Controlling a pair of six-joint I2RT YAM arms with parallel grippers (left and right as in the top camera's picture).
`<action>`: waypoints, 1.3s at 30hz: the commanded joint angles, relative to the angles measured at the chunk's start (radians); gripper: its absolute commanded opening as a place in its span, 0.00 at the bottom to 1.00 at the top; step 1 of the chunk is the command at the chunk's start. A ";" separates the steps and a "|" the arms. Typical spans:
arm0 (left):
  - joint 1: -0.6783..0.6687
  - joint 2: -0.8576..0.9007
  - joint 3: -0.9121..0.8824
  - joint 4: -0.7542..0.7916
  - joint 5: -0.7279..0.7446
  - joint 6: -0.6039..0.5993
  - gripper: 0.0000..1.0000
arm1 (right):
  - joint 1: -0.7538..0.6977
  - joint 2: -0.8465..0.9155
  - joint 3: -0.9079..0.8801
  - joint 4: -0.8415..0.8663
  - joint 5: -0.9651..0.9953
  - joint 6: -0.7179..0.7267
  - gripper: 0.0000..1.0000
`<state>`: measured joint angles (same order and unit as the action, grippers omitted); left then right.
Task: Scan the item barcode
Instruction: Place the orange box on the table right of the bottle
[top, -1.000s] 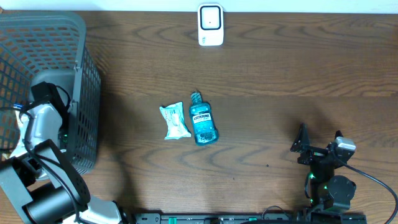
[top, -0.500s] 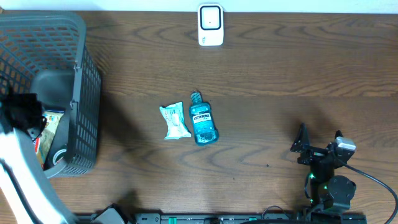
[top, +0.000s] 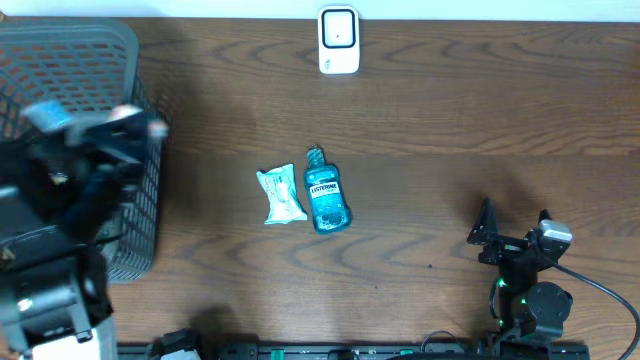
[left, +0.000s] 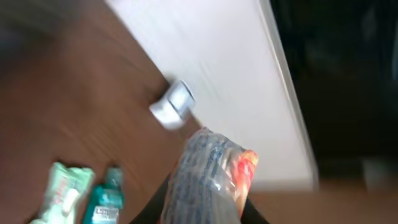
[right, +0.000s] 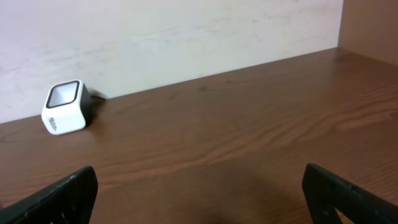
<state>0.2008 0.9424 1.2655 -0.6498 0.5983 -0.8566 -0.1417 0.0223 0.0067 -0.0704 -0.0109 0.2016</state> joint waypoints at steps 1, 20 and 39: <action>-0.213 0.056 -0.001 0.031 -0.067 0.138 0.15 | 0.005 -0.003 -0.001 -0.005 0.002 0.007 0.99; -0.858 0.882 -0.001 0.339 -0.394 0.115 0.22 | 0.005 -0.003 -0.001 -0.005 0.002 0.007 0.99; -0.695 0.701 0.286 0.119 -0.270 0.285 0.96 | 0.005 -0.003 -0.001 -0.005 0.002 0.007 0.99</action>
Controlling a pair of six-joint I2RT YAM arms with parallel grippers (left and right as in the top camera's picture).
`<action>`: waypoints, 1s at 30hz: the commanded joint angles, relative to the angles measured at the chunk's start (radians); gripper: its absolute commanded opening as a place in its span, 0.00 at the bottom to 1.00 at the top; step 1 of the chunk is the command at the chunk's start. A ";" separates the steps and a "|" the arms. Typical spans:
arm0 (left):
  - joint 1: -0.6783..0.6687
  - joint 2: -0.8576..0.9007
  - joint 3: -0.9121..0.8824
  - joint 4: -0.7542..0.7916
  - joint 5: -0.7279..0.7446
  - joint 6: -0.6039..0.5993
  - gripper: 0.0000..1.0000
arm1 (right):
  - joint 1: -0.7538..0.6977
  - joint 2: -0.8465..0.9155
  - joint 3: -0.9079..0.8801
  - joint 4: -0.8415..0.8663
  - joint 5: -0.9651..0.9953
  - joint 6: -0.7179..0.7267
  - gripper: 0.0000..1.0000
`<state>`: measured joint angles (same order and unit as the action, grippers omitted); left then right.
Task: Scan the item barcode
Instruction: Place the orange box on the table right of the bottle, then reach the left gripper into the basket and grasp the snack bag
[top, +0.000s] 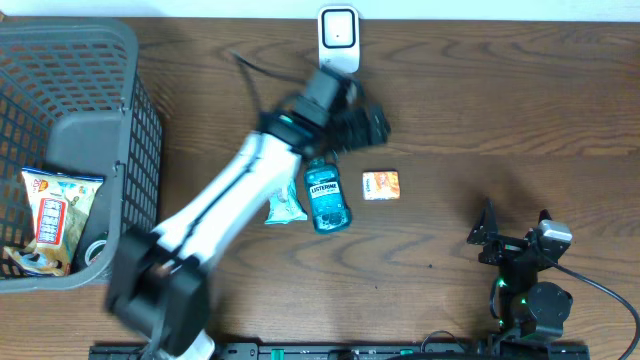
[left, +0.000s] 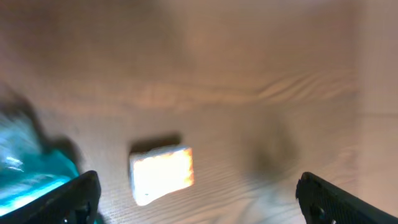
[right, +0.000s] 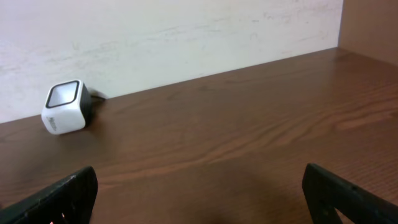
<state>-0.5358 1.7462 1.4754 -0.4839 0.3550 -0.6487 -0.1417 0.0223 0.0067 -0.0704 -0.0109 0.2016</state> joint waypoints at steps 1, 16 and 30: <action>0.060 -0.134 0.093 -0.089 -0.074 0.080 0.96 | 0.005 -0.003 -0.001 -0.005 0.002 0.007 0.99; 0.491 -0.468 0.116 -0.427 -0.690 -0.038 0.97 | 0.005 -0.003 -0.001 -0.005 0.002 0.007 0.99; 1.024 -0.374 0.065 -0.785 -0.681 -1.126 0.98 | 0.005 -0.003 -0.001 -0.005 0.002 0.007 0.99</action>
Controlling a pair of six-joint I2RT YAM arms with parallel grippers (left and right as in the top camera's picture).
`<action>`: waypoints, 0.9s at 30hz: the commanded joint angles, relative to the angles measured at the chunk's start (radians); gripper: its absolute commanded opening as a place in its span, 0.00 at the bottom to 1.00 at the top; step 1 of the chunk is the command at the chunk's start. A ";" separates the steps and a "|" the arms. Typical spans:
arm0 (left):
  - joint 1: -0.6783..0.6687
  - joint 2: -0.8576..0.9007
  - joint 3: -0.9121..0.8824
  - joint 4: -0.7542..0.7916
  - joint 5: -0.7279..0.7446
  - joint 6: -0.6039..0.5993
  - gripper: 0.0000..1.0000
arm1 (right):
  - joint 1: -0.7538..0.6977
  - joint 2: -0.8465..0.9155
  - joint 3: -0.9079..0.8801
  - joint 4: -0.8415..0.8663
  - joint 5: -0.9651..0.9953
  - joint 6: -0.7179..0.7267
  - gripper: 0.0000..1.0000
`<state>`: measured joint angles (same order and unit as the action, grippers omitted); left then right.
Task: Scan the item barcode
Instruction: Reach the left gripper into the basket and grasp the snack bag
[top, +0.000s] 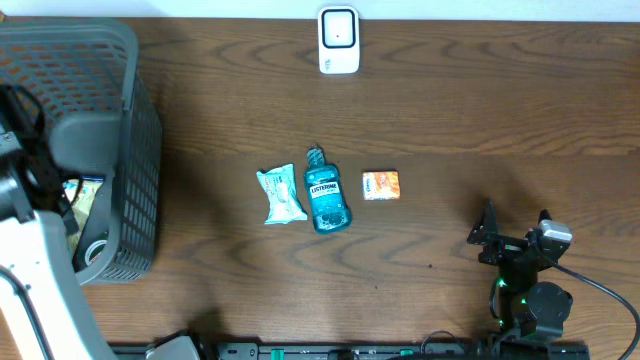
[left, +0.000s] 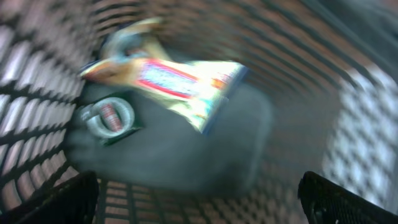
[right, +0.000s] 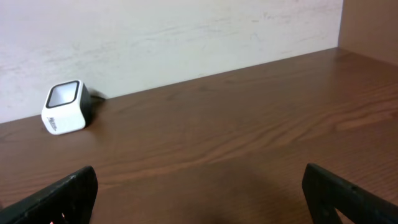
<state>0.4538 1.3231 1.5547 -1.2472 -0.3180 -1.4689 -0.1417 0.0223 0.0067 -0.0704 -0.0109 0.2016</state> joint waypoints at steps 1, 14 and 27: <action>0.042 0.069 -0.014 -0.024 -0.008 -0.309 0.98 | 0.005 -0.003 -0.001 -0.005 0.002 0.007 0.99; 0.111 0.329 -0.015 -0.061 -0.009 -0.599 0.99 | 0.005 -0.003 -0.001 -0.005 0.002 0.007 0.99; 0.194 0.530 -0.019 -0.047 -0.009 -0.619 0.99 | 0.005 -0.003 -0.001 -0.005 0.002 0.007 0.99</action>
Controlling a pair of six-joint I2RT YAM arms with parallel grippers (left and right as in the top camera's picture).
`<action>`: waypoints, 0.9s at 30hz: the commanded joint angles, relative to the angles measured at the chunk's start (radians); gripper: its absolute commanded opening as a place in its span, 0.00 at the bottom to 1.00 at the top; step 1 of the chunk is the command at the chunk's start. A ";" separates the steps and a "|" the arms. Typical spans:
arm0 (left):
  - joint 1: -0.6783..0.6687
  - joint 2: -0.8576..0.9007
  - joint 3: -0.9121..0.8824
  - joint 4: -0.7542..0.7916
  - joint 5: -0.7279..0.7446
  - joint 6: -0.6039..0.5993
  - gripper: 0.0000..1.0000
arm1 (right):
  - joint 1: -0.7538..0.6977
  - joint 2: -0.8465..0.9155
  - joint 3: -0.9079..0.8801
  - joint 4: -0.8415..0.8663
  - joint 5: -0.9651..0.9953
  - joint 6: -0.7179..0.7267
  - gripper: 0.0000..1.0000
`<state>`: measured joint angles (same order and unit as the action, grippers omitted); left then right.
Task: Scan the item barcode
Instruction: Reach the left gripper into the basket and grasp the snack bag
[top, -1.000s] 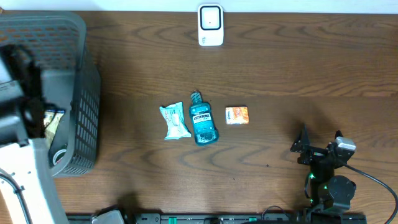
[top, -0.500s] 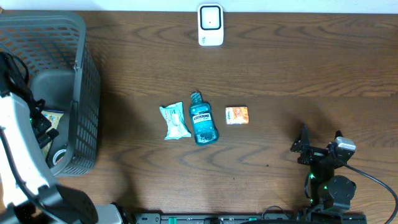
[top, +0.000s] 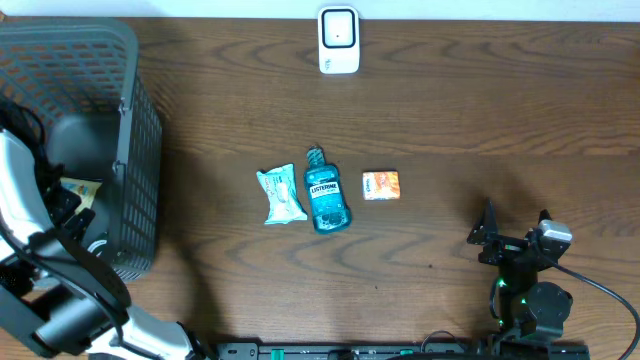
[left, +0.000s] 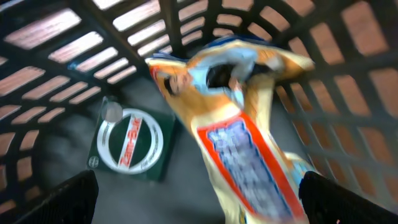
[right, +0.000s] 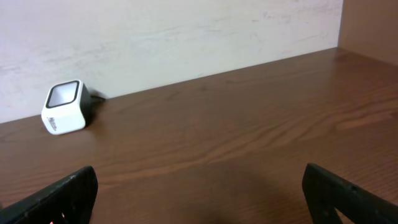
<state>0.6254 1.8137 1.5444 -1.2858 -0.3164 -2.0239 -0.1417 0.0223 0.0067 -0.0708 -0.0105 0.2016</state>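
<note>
The white barcode scanner (top: 339, 40) stands at the table's far edge, also seen in the right wrist view (right: 64, 107). A green packet (top: 281, 195), a blue Listerine bottle (top: 326, 200) and a small orange box (top: 381, 185) lie in a row mid-table. My left gripper (left: 199, 205) is open, low inside the grey basket (top: 70, 35), right over a yellow snack bag (left: 249, 143) and a round green tin (left: 130, 140). My right gripper (right: 199, 199) rests open over bare wood at the near right.
The basket's mesh walls (left: 62, 37) close in around my left gripper. The left arm (top: 20, 200) reaches in over the basket's near rim. A cable trails from the right arm's base (top: 540, 305) at the front edge.
My left gripper has come lower and closer to the snack bag and the tin in the basket, still open. The items on the table and the right arm have not moved.
First my left gripper was over the basket, shut on a small orange packet. Then it was open near the scanner, with the orange box lying right of the bottle. Later it was back above the basket, open, and now sits low over the snack bag.
</note>
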 joint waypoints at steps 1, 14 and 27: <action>0.028 0.056 -0.010 -0.007 -0.010 -0.064 0.99 | 0.005 -0.003 -0.001 -0.004 0.002 0.007 0.99; 0.030 0.292 -0.016 0.069 0.047 0.101 0.43 | 0.005 -0.003 -0.001 -0.004 0.002 0.007 0.99; 0.031 0.087 0.070 0.206 0.163 0.497 0.07 | 0.005 -0.003 -0.001 -0.004 0.002 0.007 0.99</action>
<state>0.6601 2.0125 1.5604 -1.1313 -0.2459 -1.7073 -0.1417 0.0223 0.0067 -0.0708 -0.0109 0.2016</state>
